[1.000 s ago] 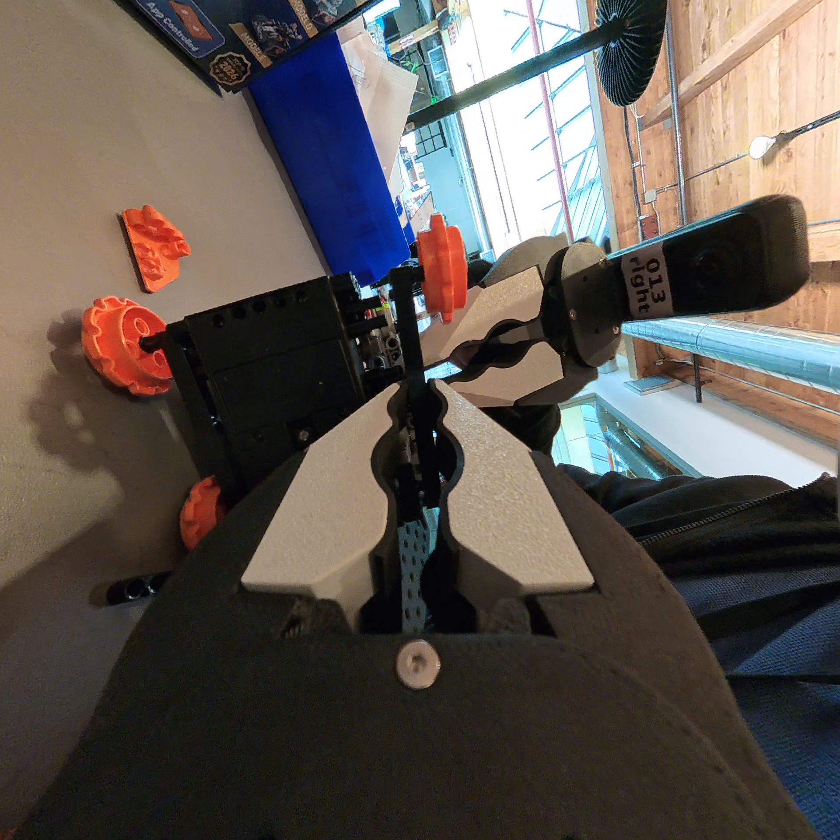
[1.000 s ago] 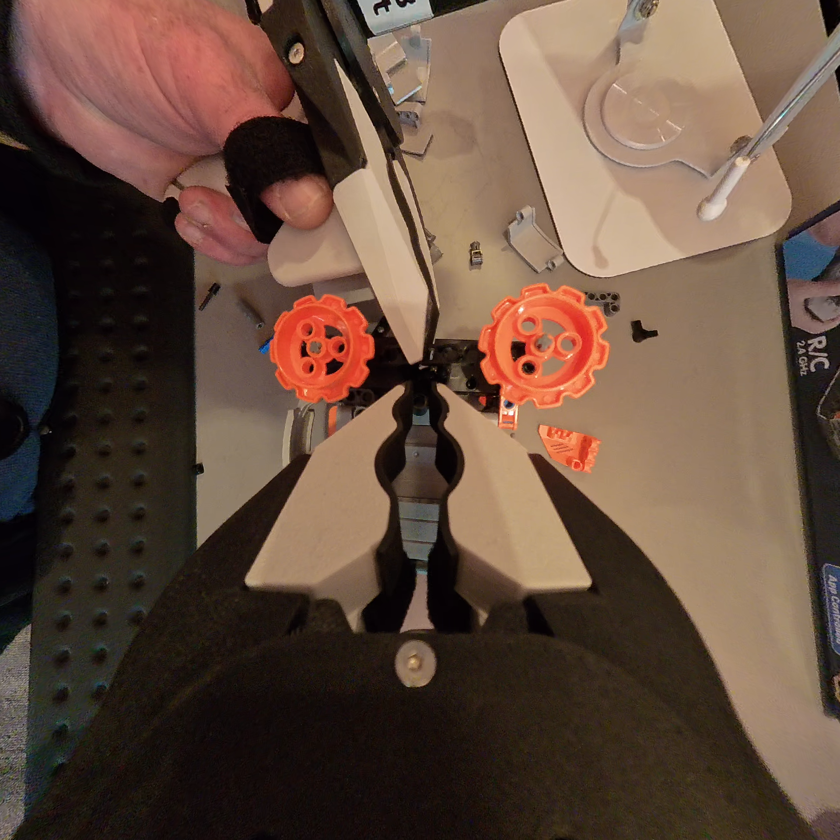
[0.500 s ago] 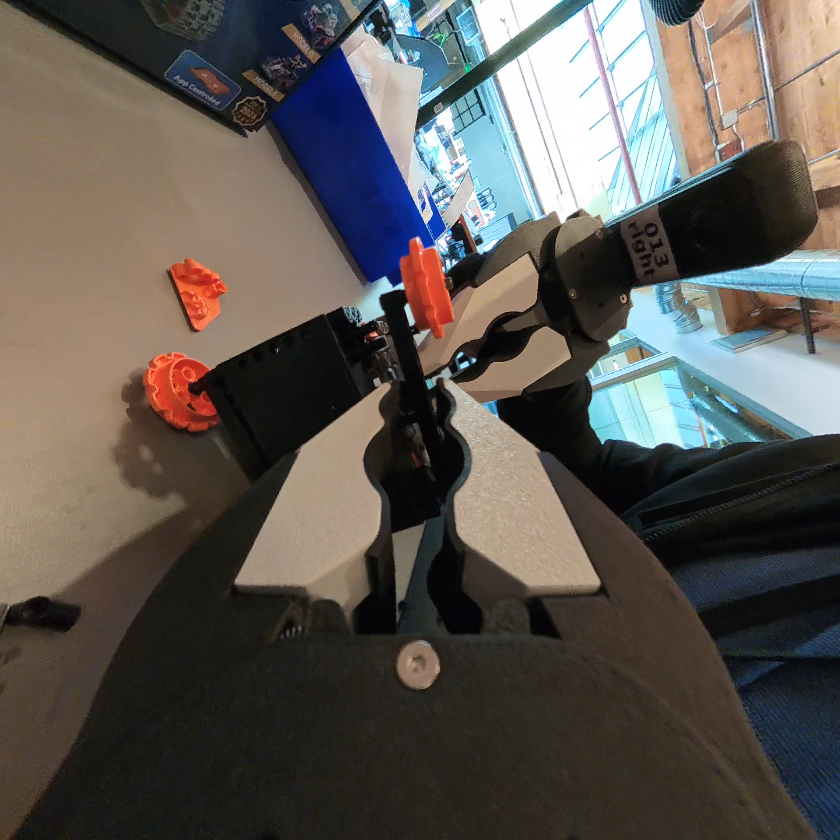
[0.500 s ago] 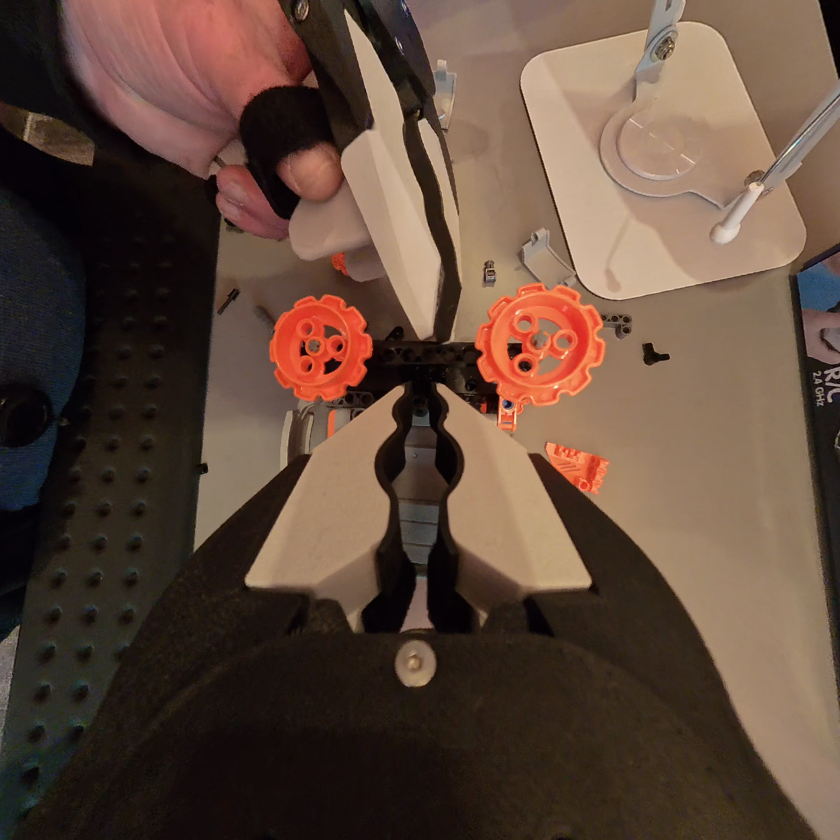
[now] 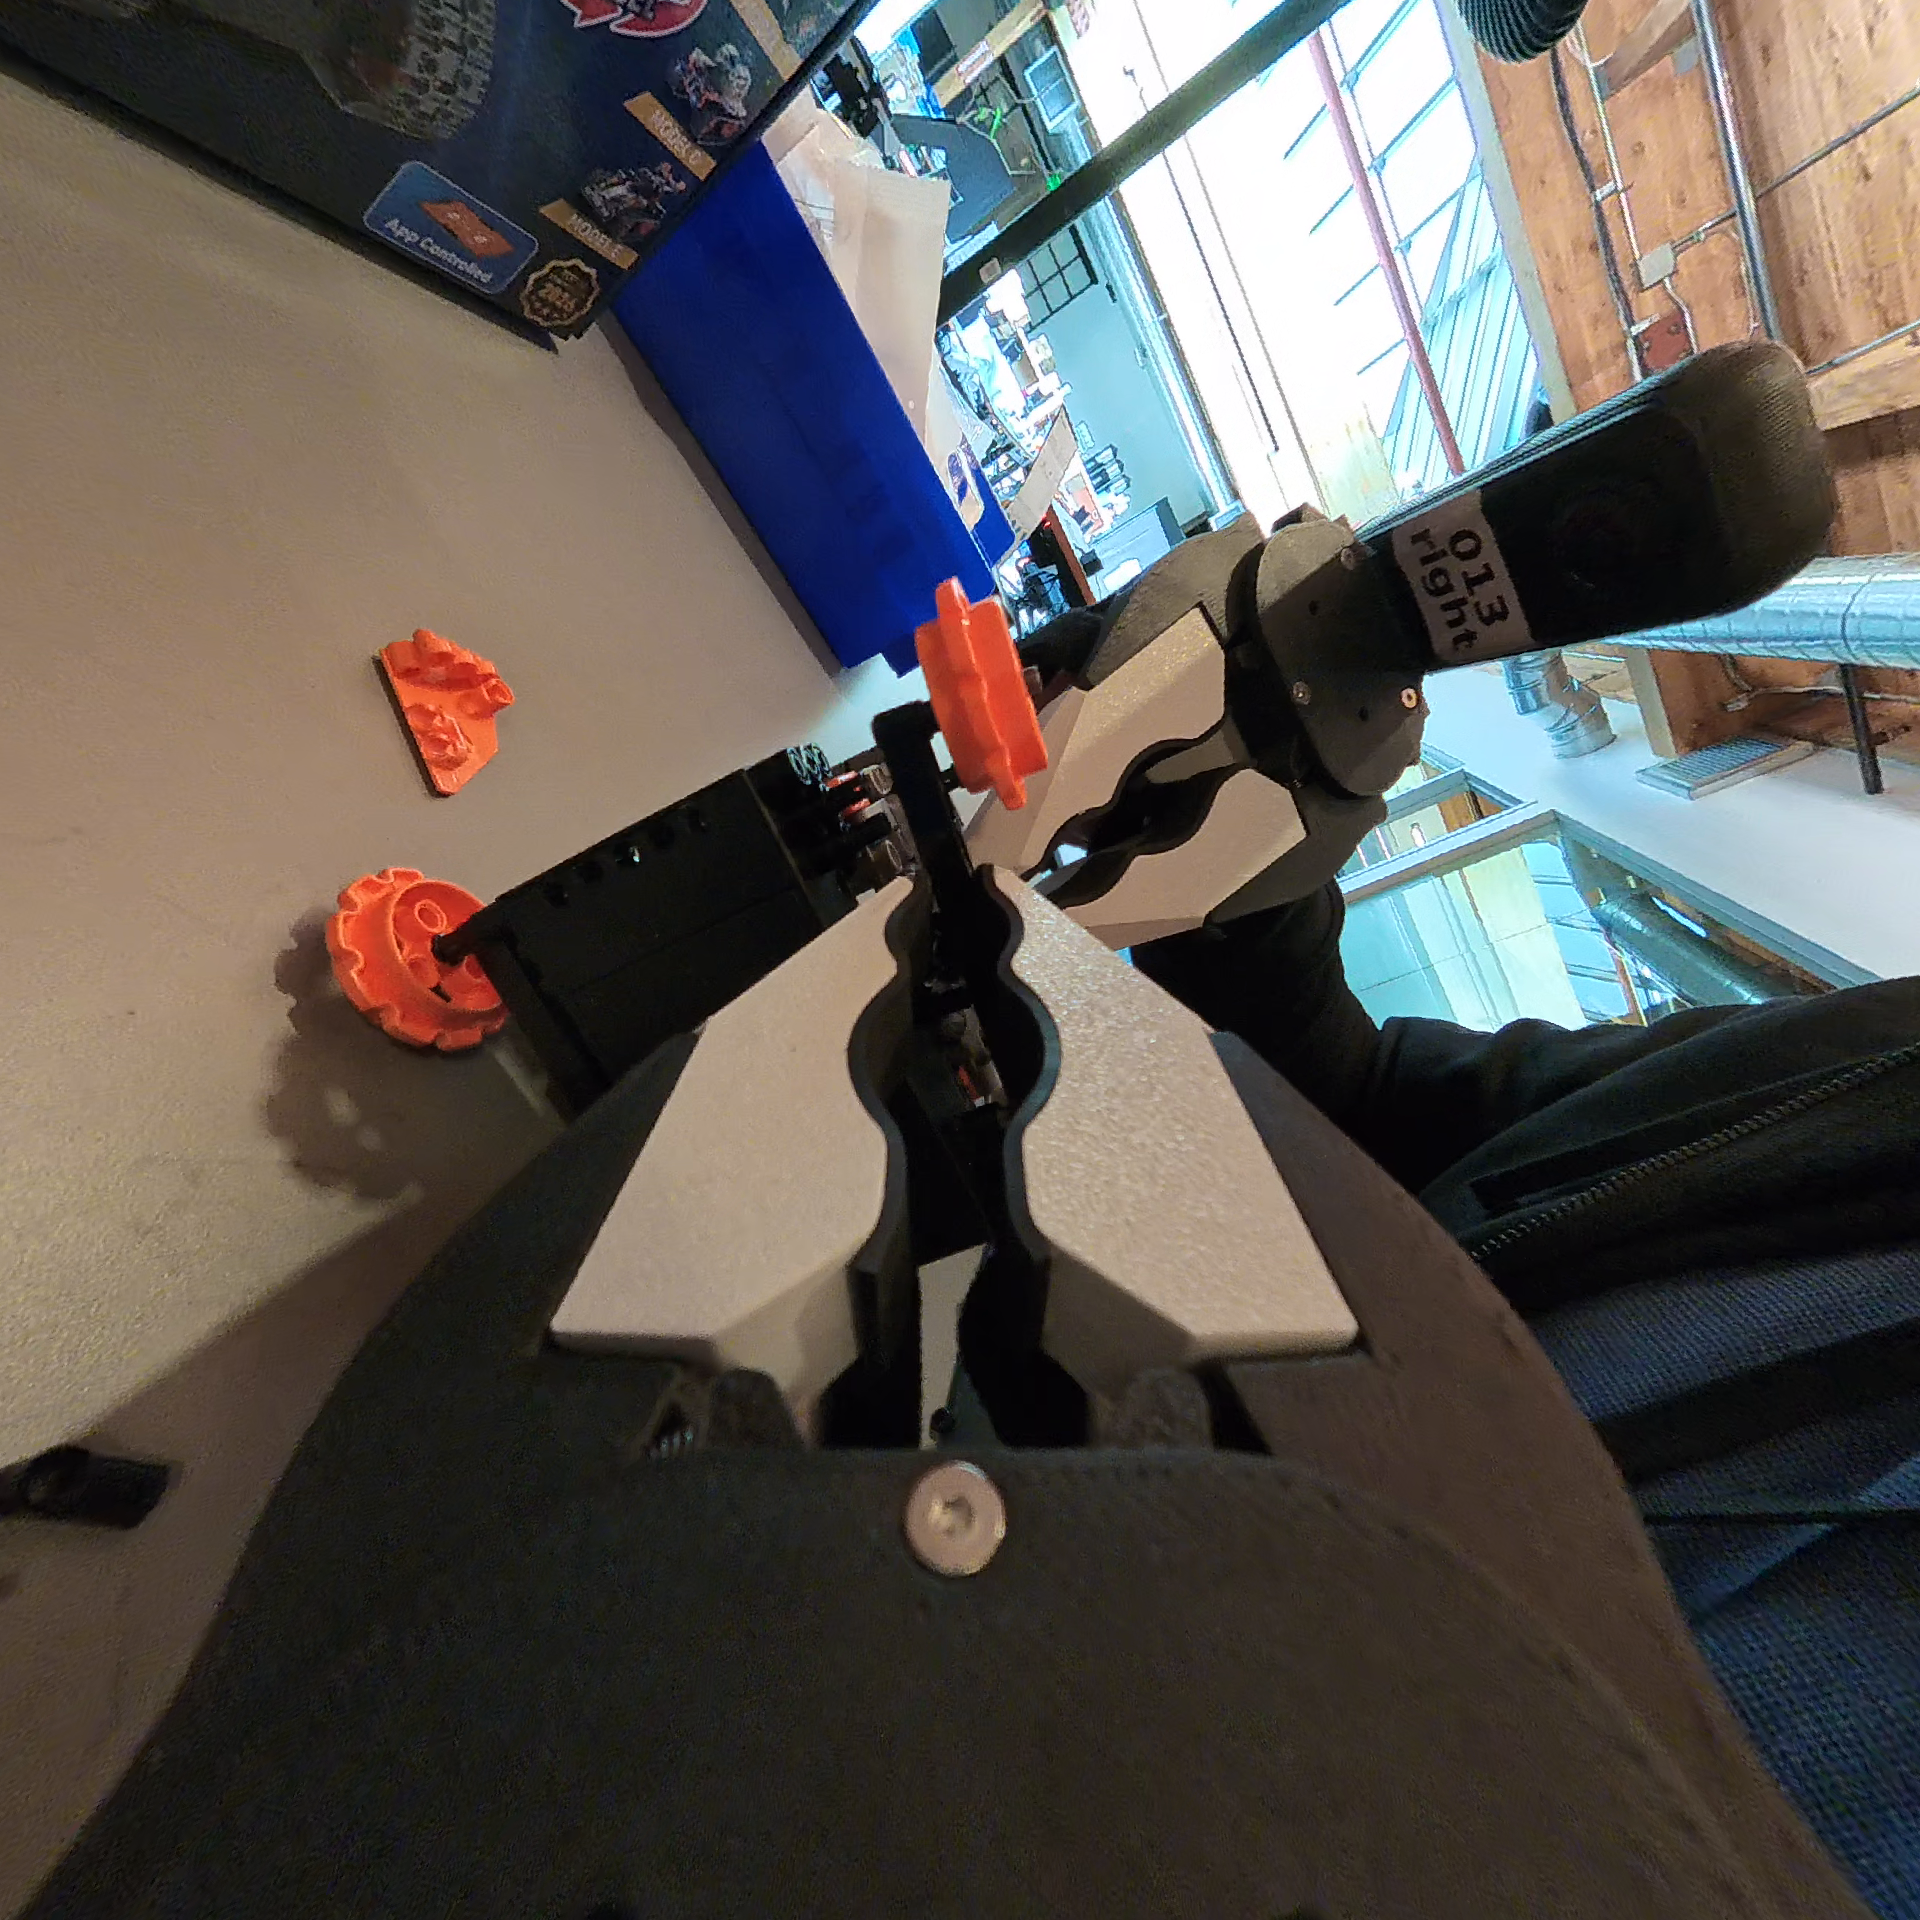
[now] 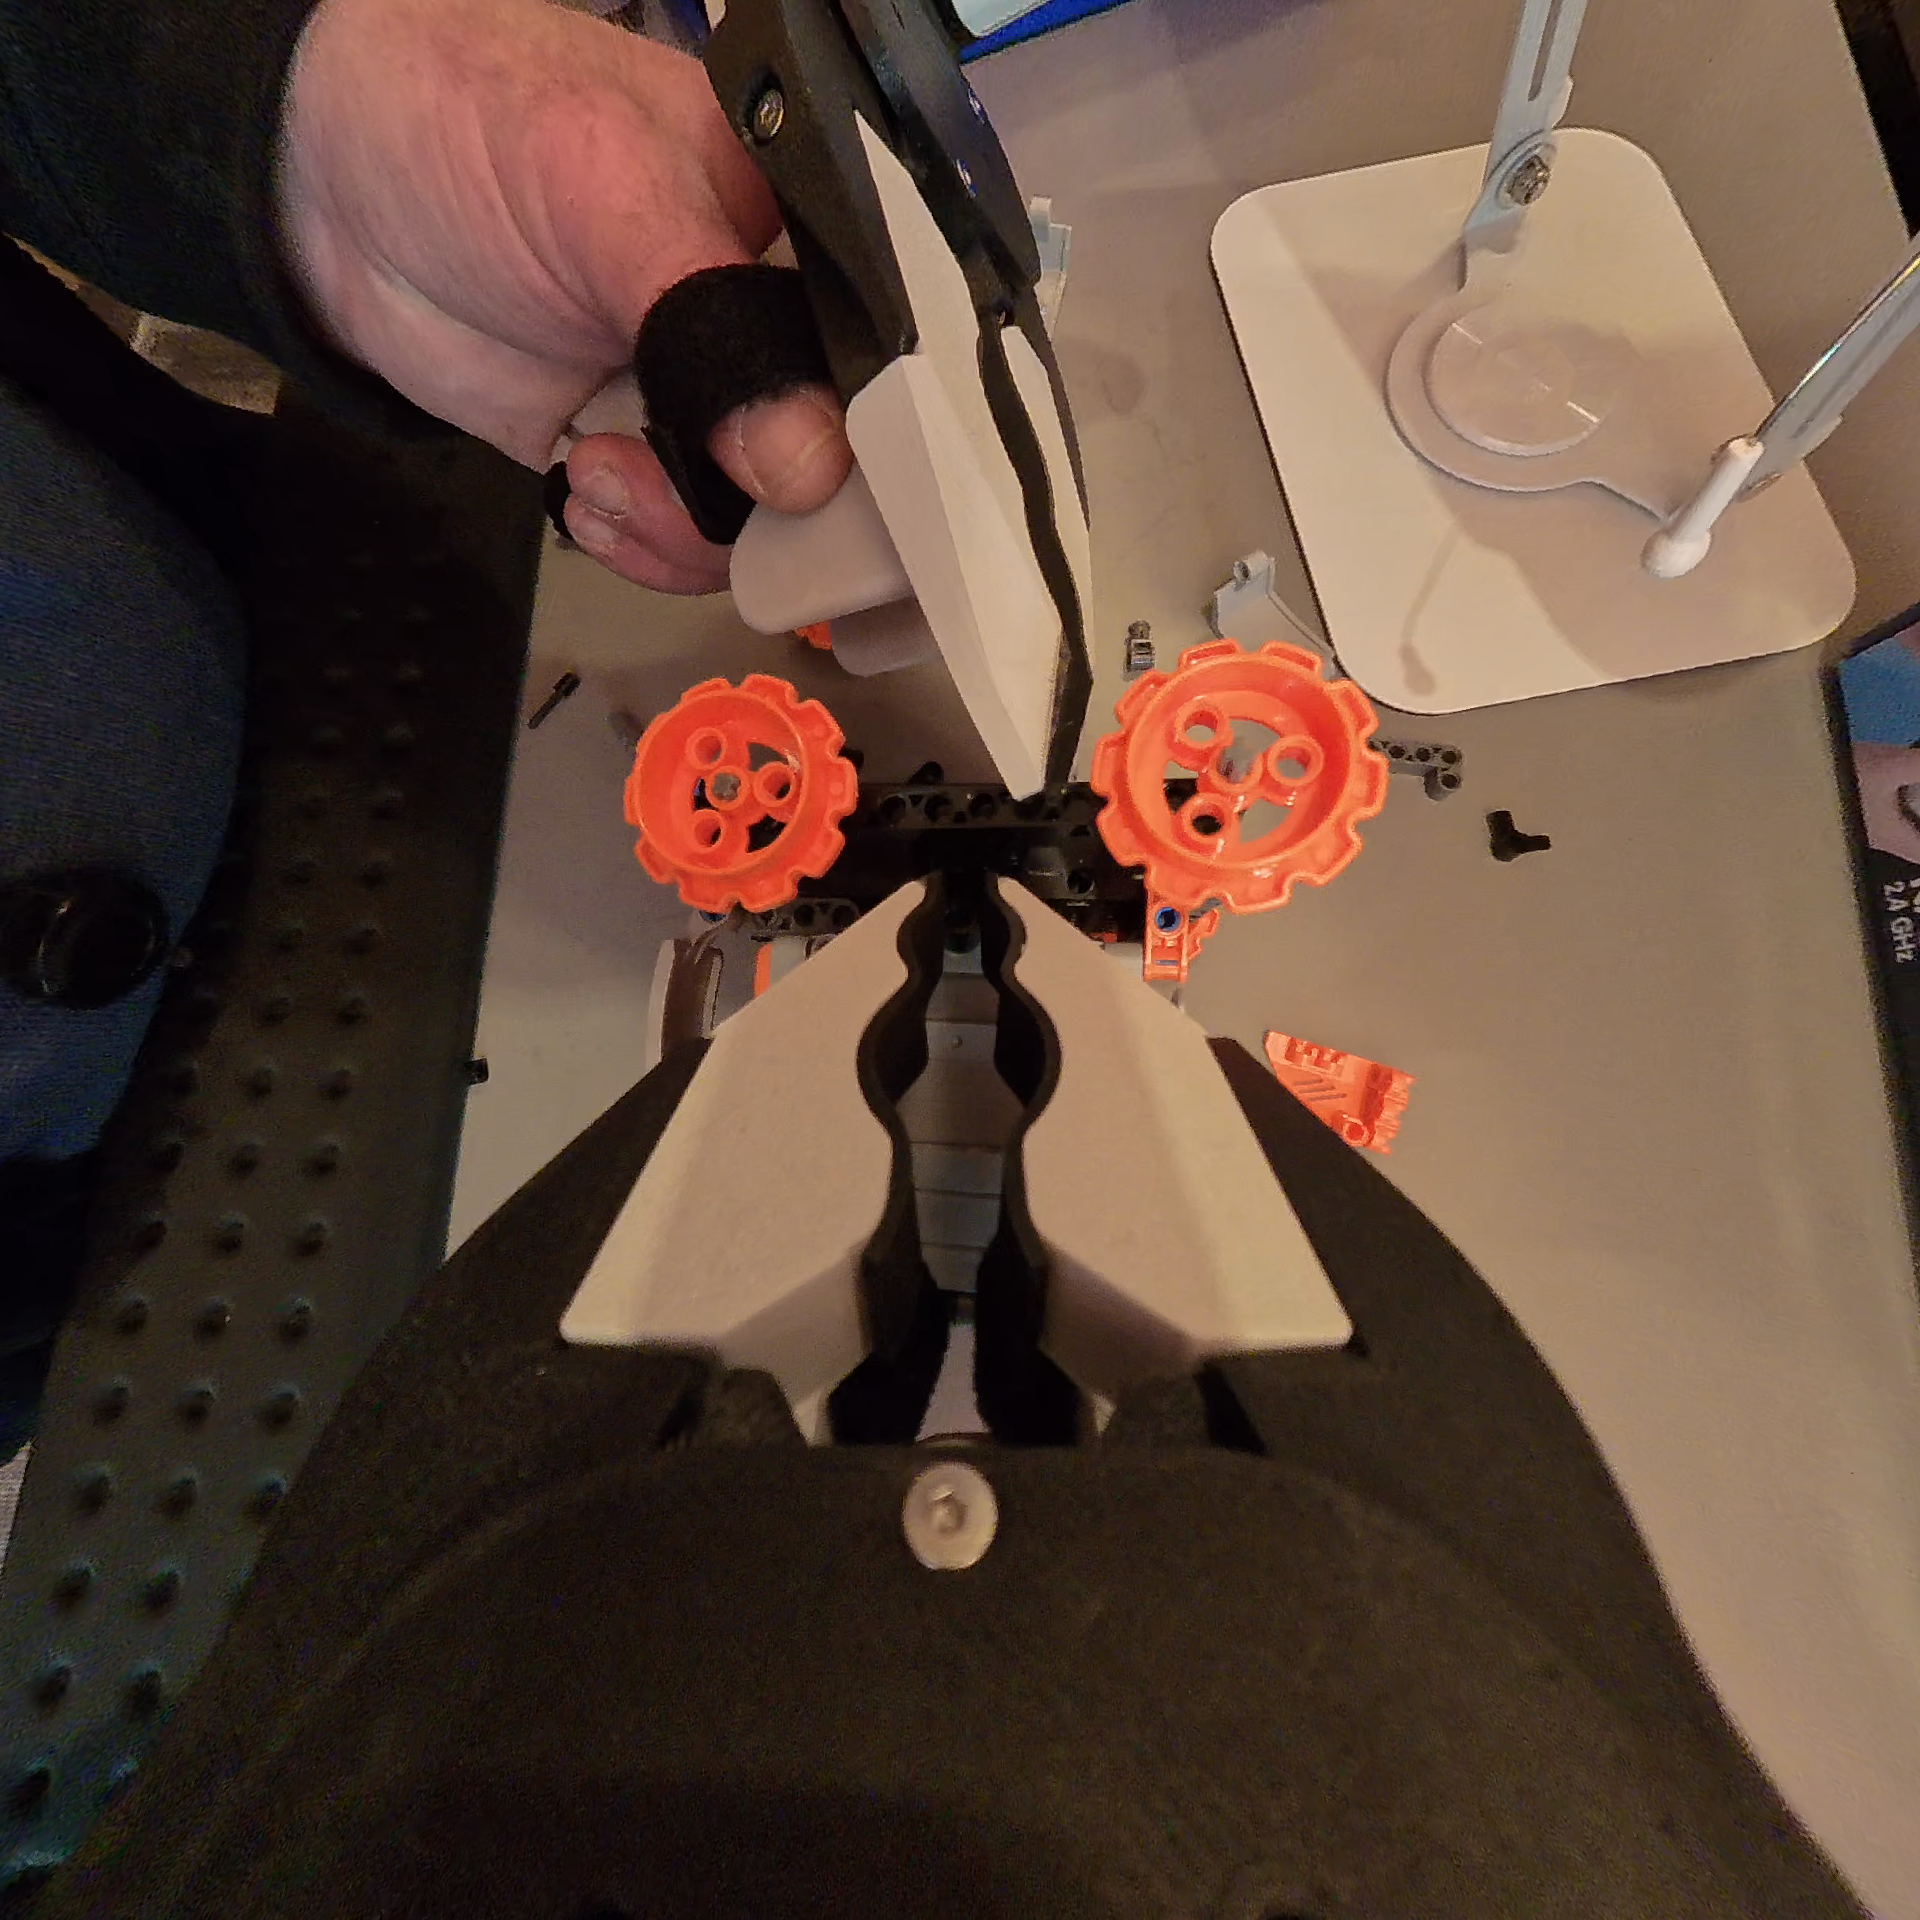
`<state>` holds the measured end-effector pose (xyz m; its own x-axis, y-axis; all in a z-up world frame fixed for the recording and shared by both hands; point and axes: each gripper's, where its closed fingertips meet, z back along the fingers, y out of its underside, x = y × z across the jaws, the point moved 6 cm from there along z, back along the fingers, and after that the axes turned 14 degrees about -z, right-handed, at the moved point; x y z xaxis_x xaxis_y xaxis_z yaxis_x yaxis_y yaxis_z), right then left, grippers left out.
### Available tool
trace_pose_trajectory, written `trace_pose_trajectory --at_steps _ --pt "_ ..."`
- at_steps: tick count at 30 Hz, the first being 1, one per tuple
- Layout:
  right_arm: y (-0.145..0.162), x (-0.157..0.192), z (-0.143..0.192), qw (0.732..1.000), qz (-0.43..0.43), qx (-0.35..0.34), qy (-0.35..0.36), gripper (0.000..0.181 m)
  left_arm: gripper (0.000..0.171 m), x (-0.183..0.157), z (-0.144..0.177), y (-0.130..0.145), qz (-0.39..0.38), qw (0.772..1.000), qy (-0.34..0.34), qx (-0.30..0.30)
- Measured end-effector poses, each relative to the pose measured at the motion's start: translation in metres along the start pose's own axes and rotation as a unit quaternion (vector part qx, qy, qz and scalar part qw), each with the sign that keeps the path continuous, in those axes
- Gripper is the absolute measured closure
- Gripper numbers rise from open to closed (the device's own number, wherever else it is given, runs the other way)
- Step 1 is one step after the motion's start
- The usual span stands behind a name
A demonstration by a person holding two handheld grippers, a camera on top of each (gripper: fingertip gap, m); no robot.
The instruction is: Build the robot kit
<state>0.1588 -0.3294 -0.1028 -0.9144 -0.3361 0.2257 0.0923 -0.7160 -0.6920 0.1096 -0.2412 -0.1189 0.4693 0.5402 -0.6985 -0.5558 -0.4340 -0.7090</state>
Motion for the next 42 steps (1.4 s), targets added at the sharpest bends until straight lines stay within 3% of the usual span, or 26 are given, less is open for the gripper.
trace_pose_trajectory --at_steps 7,19,42 --pt "-0.0010 -0.0033 0.0006 0.998 -0.039 0.015 -0.041 0.178 0.165 -0.0021 0.0001 0.0014 -0.017 1.000 -0.001 0.000" --pt "0.0027 -0.0031 0.0018 0.994 -0.096 -0.005 -0.054 0.178 0.165 -0.0028 0.0006 0.0040 -0.016 1.000 0.006 -0.003" --pt "0.0044 0.0021 0.0010 0.997 -0.040 -0.005 -0.061 0.178 0.166 -0.0039 0.0012 0.0044 -0.023 1.000 0.020 -0.004"
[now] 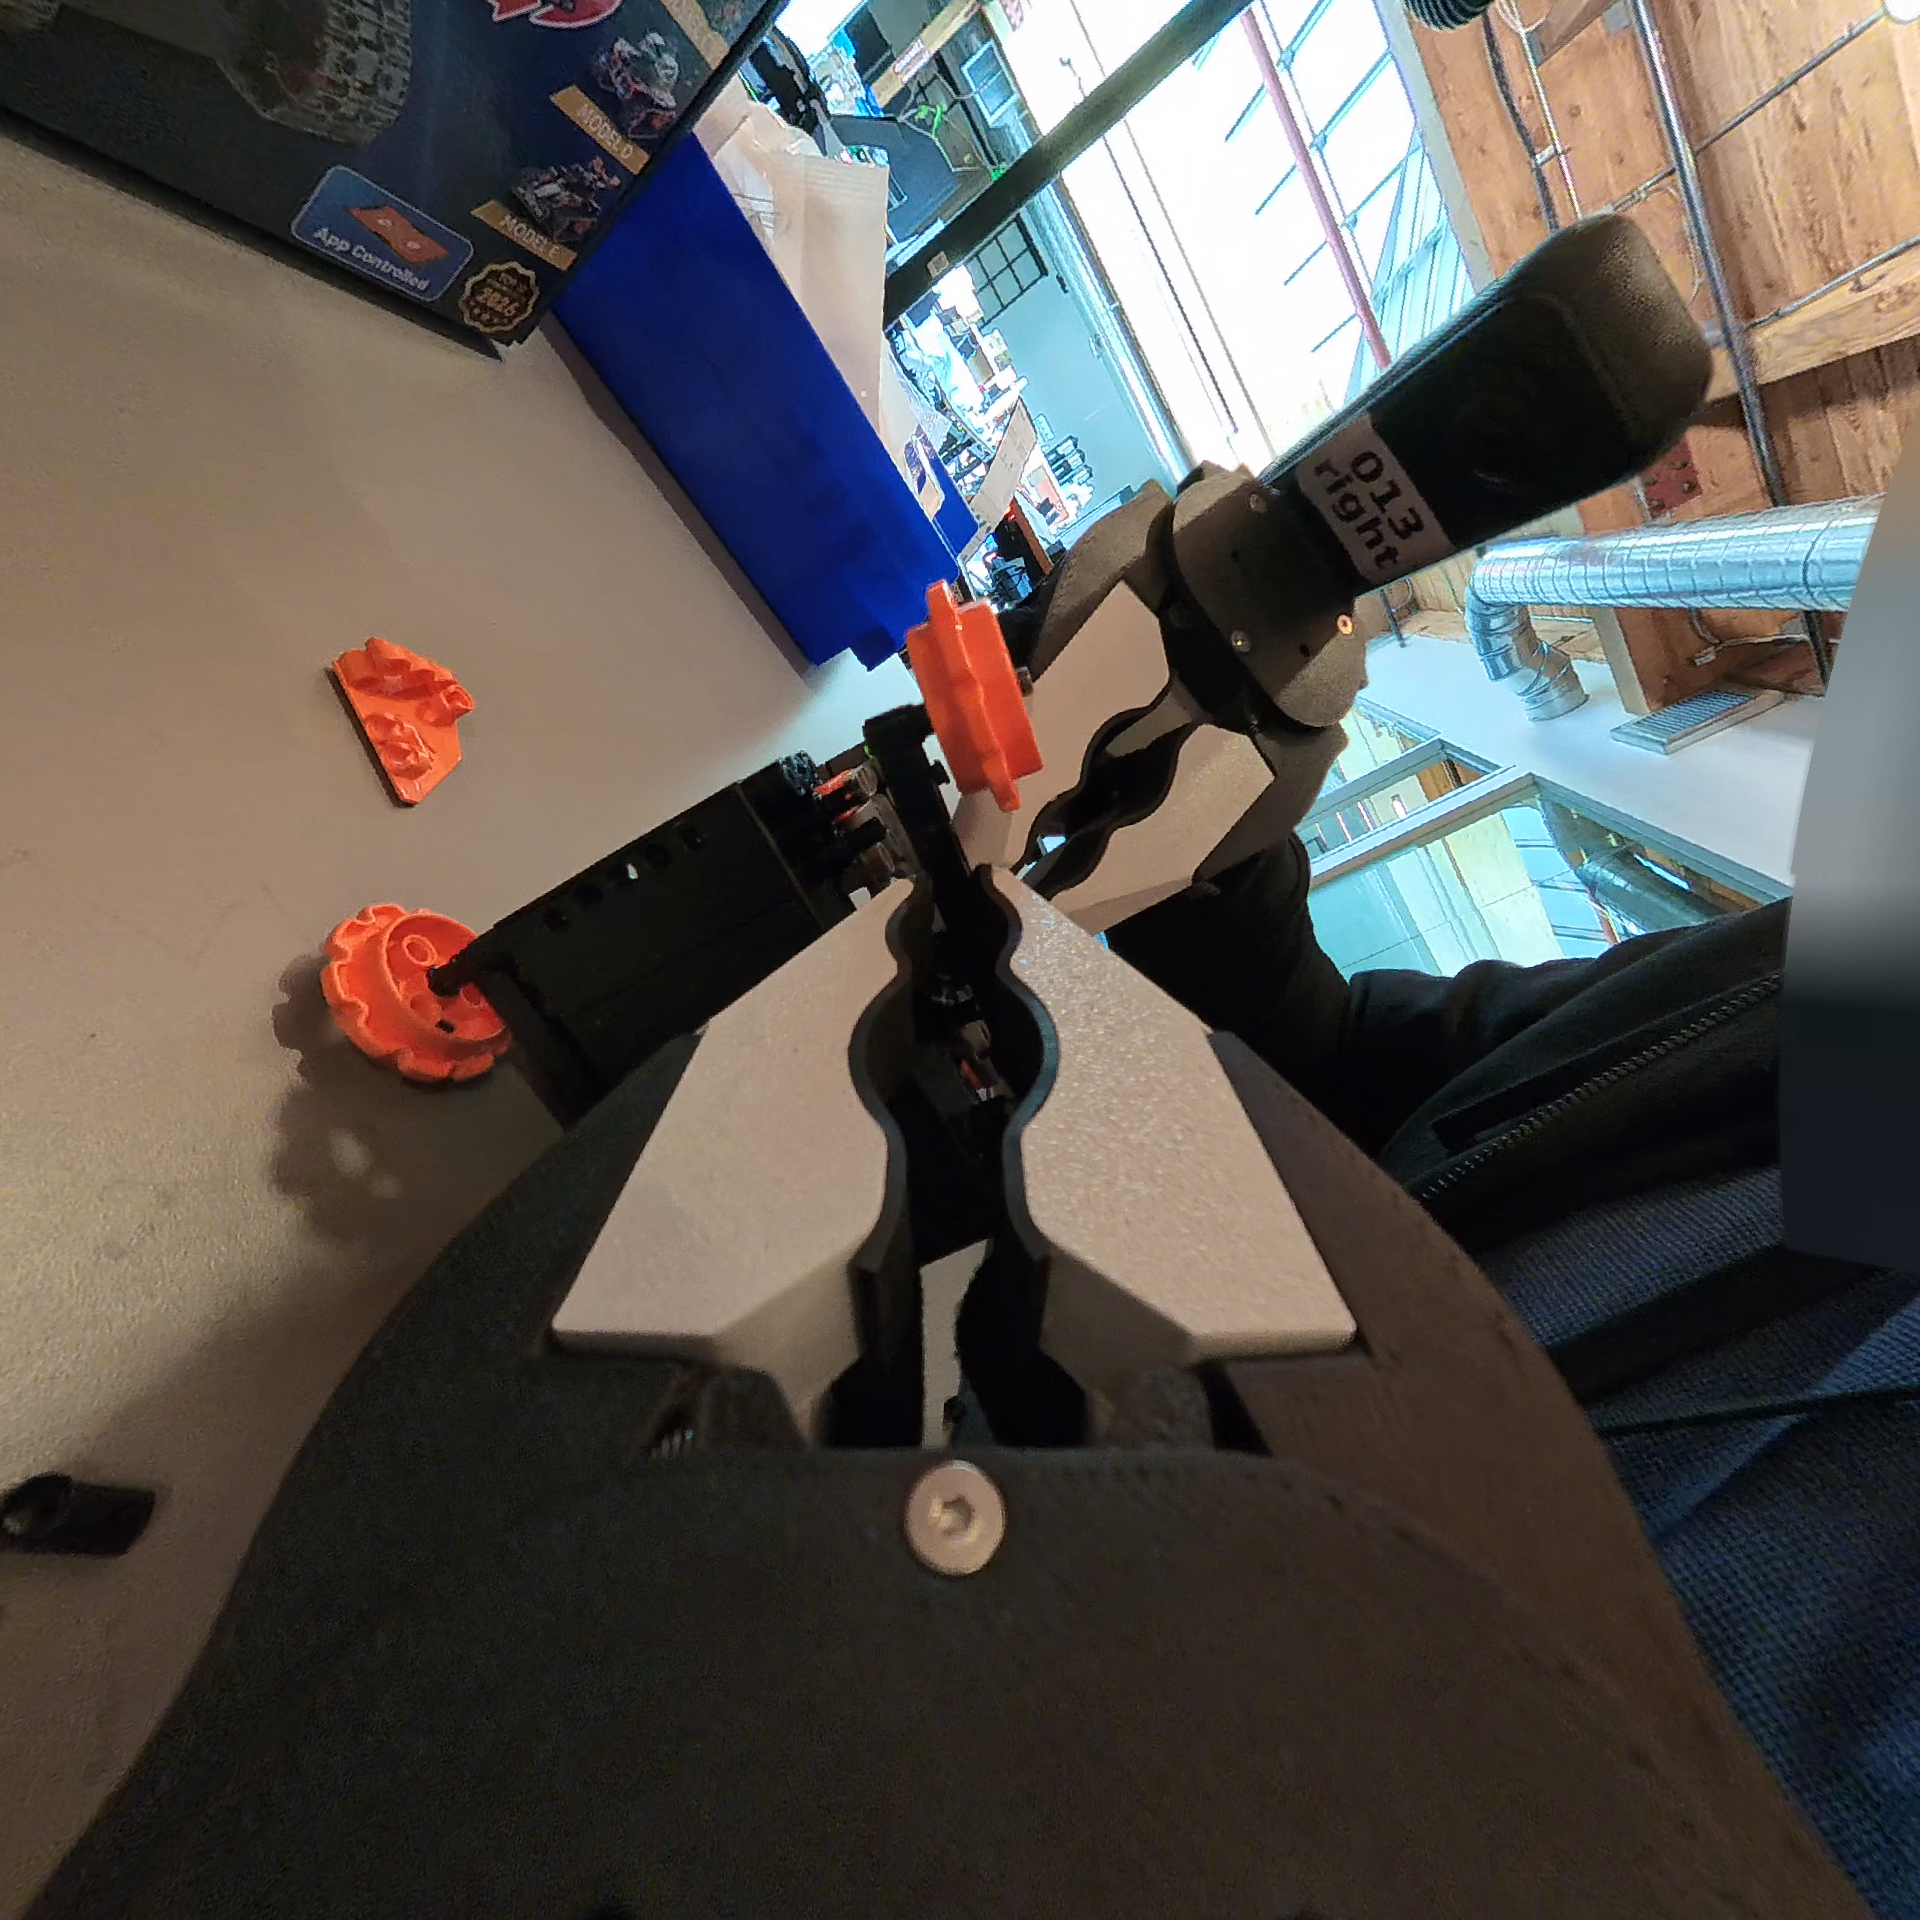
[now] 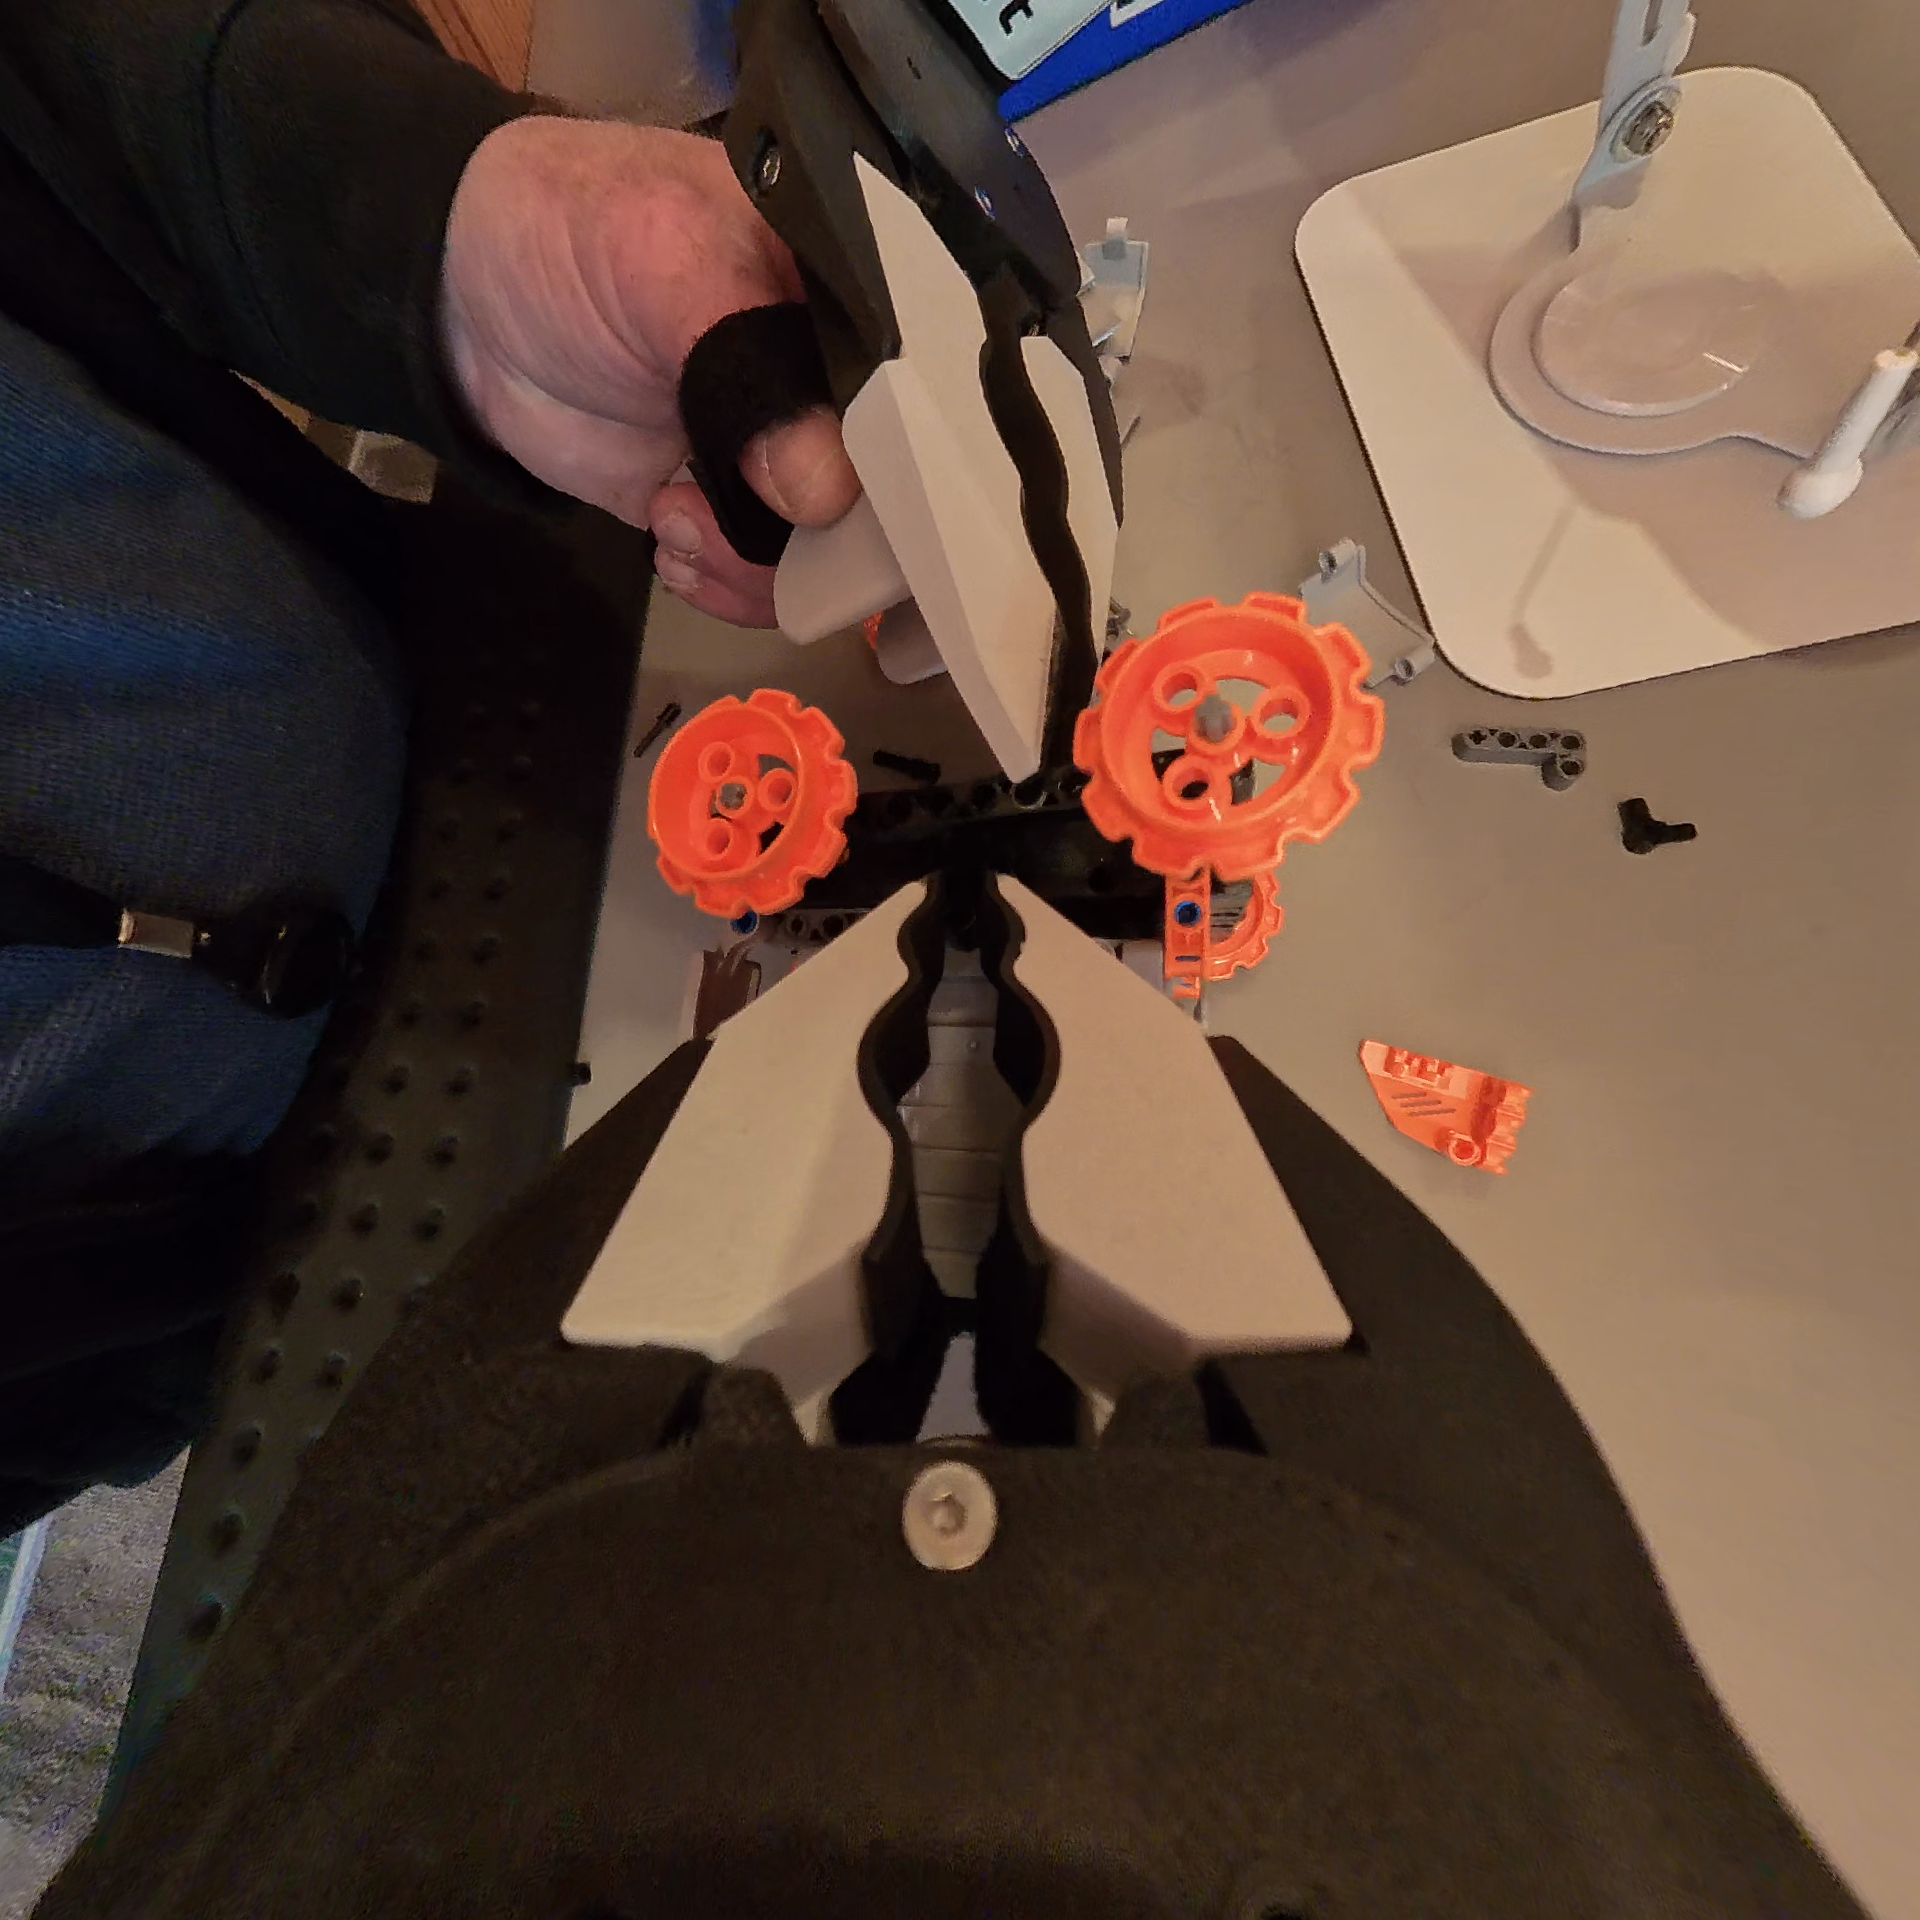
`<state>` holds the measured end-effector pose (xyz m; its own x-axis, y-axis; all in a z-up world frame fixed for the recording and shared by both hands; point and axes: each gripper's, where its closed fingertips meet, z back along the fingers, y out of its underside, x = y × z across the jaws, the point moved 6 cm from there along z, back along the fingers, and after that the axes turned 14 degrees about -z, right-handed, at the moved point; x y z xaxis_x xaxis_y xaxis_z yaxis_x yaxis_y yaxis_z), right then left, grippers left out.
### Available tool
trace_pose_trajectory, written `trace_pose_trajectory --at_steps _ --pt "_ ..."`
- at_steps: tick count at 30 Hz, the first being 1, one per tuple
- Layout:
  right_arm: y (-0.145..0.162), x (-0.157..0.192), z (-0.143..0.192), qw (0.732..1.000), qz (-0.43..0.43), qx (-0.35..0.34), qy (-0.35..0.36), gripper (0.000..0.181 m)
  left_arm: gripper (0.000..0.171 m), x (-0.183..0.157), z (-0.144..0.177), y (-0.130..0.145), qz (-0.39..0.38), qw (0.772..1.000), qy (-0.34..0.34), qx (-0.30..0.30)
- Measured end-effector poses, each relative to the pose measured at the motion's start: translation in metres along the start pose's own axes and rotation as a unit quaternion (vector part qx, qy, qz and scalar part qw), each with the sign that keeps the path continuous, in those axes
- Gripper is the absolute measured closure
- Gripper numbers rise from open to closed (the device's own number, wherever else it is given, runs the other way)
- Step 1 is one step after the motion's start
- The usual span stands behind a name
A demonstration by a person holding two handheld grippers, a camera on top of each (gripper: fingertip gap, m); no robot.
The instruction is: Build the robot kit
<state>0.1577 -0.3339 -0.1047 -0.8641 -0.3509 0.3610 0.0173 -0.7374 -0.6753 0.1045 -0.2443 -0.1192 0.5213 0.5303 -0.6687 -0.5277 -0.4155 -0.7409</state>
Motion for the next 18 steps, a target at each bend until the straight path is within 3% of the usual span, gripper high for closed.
trace_pose_trajectory --at_steps 10,18 --pt "0.0017 -0.0009 0.0008 1.000 -0.012 -0.022 0.004 0.178 0.165 0.0038 -0.0006 0.0033 0.031 0.999 0.010 -0.018" --pt "0.0019 -0.0006 0.0007 1.000 -0.011 -0.025 0.013 0.177 0.151 -0.0017 0.0045 0.0007 0.044 0.999 0.010 0.020"
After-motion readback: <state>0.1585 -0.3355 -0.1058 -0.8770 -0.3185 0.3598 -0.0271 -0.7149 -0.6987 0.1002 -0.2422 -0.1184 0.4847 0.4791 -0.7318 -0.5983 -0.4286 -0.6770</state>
